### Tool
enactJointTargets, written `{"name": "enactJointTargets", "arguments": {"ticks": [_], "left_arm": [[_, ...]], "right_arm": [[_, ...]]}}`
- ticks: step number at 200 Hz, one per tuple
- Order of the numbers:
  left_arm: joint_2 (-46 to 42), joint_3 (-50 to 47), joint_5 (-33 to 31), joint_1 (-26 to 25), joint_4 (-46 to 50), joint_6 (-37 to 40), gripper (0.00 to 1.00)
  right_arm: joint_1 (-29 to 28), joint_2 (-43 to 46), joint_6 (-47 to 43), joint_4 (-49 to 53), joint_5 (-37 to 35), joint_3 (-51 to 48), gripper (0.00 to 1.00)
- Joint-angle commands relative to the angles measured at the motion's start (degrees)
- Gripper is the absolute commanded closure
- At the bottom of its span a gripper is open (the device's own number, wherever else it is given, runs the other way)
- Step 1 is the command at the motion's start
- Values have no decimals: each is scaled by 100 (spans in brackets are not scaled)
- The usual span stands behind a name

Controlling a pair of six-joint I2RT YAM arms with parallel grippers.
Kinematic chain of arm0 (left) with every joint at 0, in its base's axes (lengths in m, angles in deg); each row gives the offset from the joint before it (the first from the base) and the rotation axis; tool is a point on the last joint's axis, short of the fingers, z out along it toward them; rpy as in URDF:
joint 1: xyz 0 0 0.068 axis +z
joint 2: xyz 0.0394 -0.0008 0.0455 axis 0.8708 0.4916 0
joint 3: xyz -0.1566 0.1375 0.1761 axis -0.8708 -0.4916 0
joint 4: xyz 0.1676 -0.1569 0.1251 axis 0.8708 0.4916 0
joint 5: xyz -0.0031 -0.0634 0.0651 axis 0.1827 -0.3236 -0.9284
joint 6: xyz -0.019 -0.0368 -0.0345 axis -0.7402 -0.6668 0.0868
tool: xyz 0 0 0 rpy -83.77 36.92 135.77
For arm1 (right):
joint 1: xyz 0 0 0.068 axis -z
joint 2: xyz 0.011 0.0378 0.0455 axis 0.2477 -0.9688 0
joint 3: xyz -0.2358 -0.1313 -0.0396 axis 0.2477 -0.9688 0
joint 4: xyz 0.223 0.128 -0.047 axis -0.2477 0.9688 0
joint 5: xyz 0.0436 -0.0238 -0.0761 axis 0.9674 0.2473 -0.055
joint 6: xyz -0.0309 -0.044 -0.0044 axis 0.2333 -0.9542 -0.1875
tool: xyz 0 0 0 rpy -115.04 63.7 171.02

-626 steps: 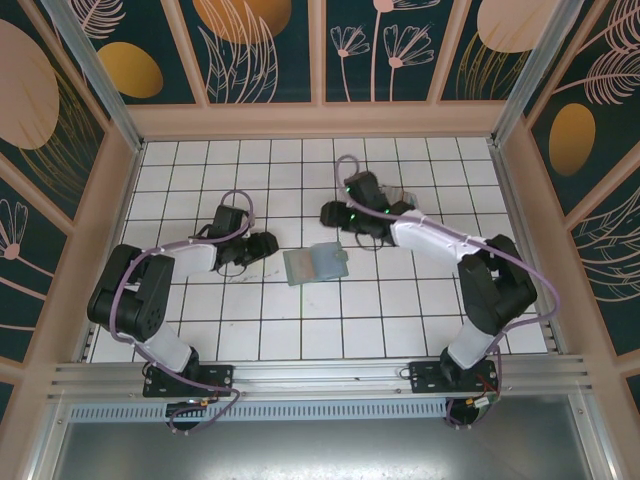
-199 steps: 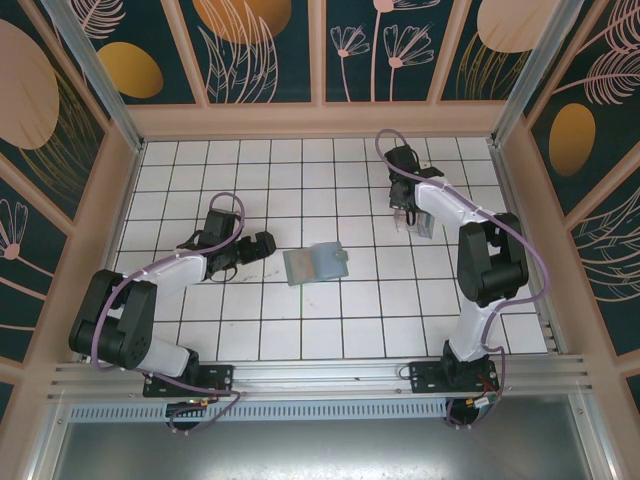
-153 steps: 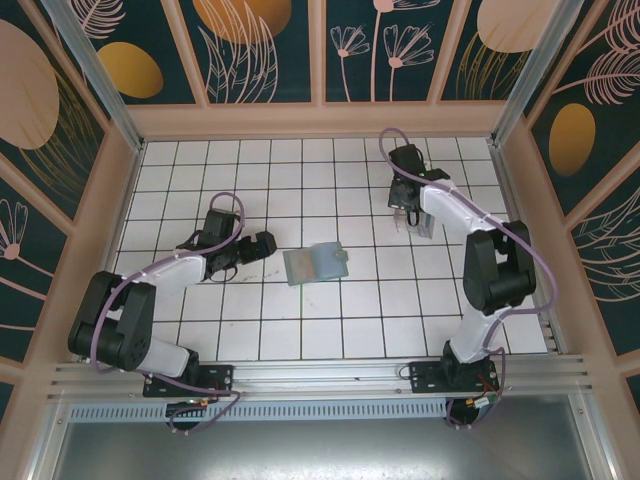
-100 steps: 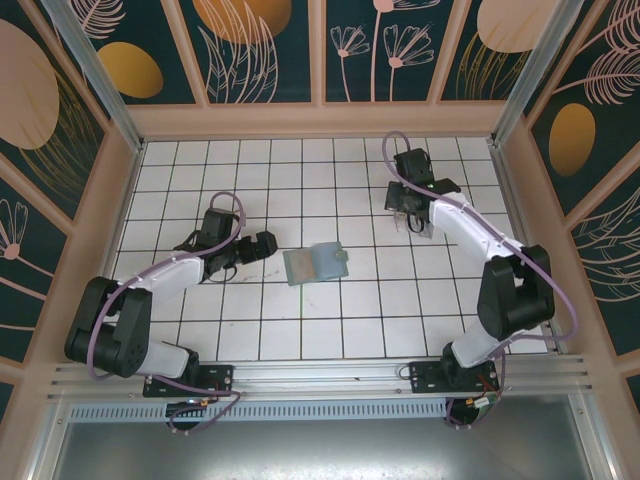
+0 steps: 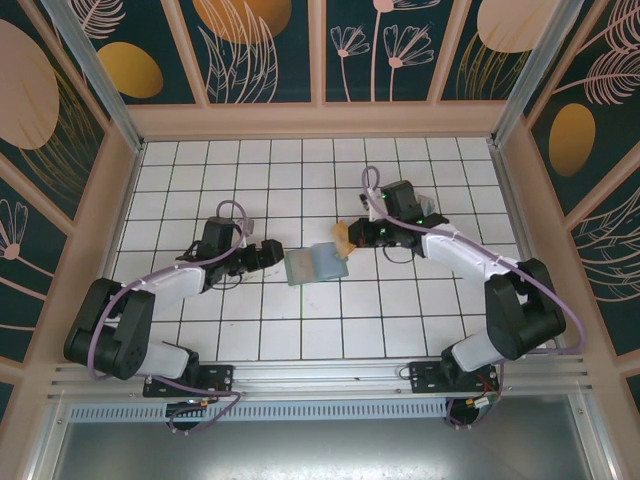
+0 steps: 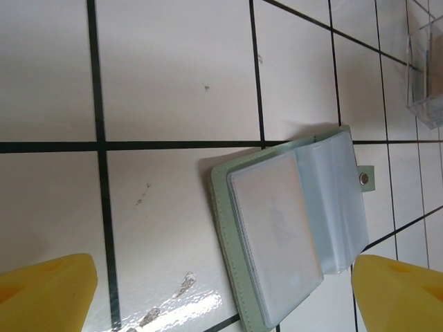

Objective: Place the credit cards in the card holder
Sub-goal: Pick up the credit card from the storage box, then insert the credit card into the card slot.

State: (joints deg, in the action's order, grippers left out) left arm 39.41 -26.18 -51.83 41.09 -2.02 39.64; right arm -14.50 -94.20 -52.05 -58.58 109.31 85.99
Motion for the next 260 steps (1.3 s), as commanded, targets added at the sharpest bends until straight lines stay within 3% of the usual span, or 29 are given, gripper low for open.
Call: {"name": "enactJointTargets", "arguments": {"ticks": [1,98,148,186,224,260], "left_arm": [[157,217,-333,-188,112,145,7],[436,261,-393,-277,-52,-97,10],[591,326,-417,-295,-52,-105,12],[659,290,-469,-296,-89,-167,18],[841,283,-320,-304,-208,-205,30],[902,311,-261,-330,-279,-245,40]], "right_arm": [[-271,-286,78,-789,669,-126,100],[-281,-825,191,-1349,656,-514,100],[-284,-1261,842,-2110,666,-800,100],[-281,-1487,1113,-2295,701,-848,100],[-78,-1780,1459,-2599,1138,-857,100],[-69,-1993,1625,-2611,1043,-804,100]]}}
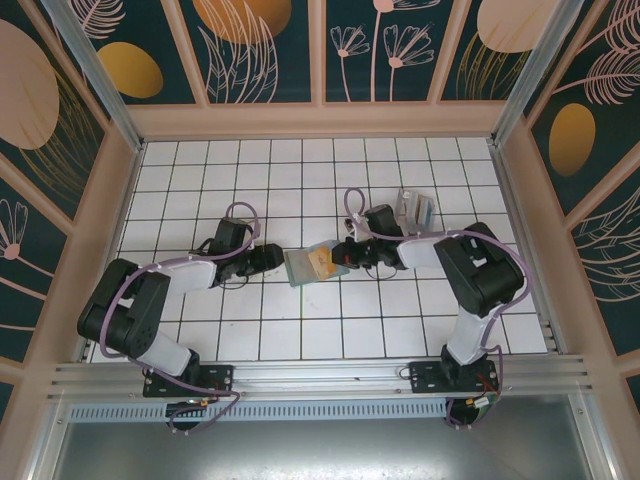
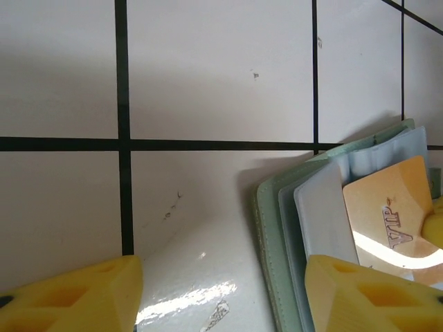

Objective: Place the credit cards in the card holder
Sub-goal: Insert the credit card into the card slot.

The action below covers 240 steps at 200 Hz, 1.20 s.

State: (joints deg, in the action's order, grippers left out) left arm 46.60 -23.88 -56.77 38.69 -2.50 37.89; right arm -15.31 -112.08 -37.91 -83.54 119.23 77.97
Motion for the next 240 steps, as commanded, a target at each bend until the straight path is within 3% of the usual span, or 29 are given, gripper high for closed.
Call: {"name": "enactJointTargets", "arguments": {"ticks": [1,56,148,192,240], "left_arm": [[187,80,233,-90,-235,-70,41],[370,199,275,-116,-245,-71,47],[426,203,310,-151,-306,-128,48],[516,143,394,-169,-397,-196,66],[527,156,374,-169,-372,-181,72]], "right_arm": [[12,-208,212,-117,53,-2,100],[-89,-178,439,3,-174,63,100],[-435,-94,811,143,-814,185,100],[-471,-138,1033,107,-868,279,100],[-669,-368,1177,68,-927,561,100]]}}
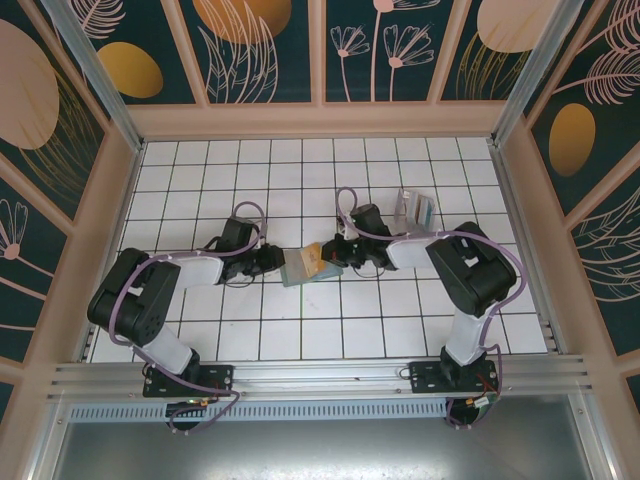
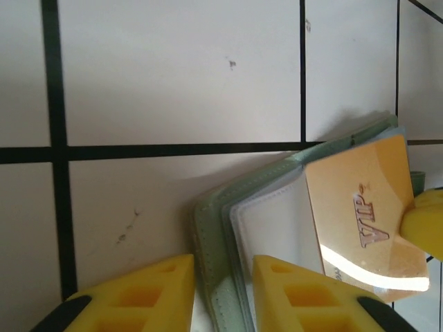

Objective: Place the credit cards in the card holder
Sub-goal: Insert the credit card into the card slot.

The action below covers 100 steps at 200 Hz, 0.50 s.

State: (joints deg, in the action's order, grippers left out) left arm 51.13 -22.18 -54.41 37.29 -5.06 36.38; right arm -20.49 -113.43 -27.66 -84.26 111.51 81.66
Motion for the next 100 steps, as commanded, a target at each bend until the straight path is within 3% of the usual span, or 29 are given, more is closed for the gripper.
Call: {"name": "enactJointTargets", "arguments": {"ticks": [1,100], "left_arm": [[78,-9,138,-29,-116,-28,73],[211,148,-415,-29,442,81,78]], "right_arm": [[-158,-237,158,139,-156,192,100],[-305,-112,134,97,-298,60,100]]}}
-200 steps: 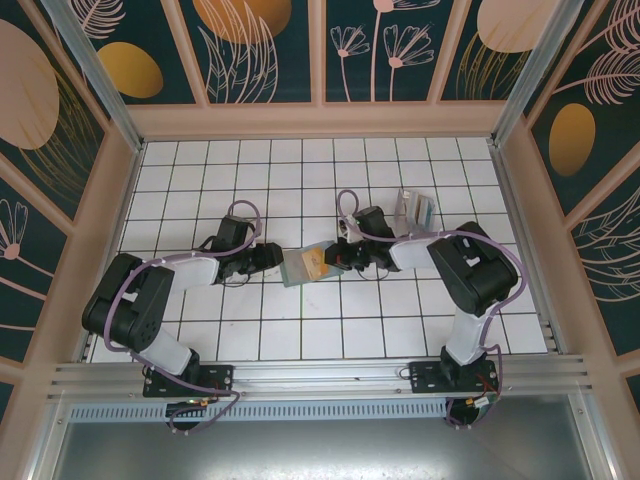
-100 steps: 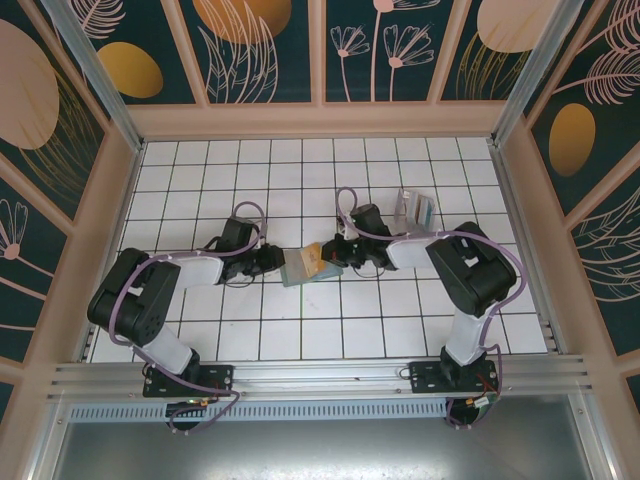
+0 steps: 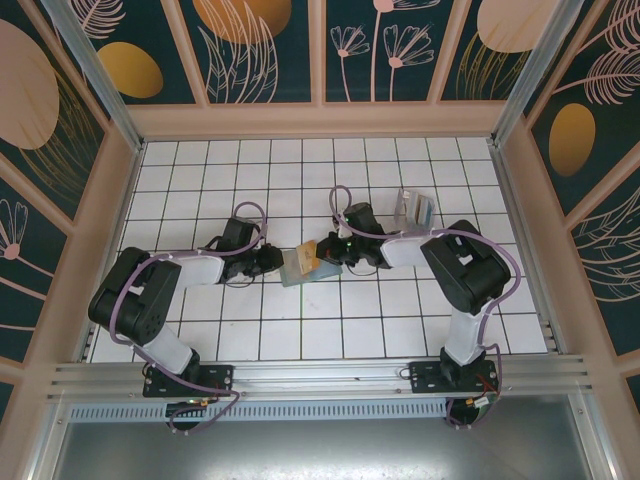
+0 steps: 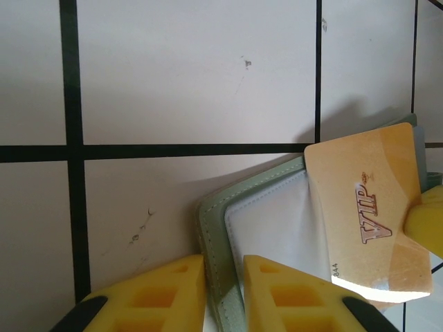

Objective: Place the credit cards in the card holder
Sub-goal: Insert the credit card into the card slot.

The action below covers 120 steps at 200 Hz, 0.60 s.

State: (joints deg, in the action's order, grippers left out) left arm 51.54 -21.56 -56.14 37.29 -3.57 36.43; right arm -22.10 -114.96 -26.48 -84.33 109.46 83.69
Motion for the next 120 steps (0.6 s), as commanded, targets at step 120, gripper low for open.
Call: {"name": "enactJointTargets", "arguments": {"ticks": [120], "left_arm": [[180,67,-298,-31,298,28,77]], "right_arm": [[55,469,-798,1025,-319,-127,100]]}}
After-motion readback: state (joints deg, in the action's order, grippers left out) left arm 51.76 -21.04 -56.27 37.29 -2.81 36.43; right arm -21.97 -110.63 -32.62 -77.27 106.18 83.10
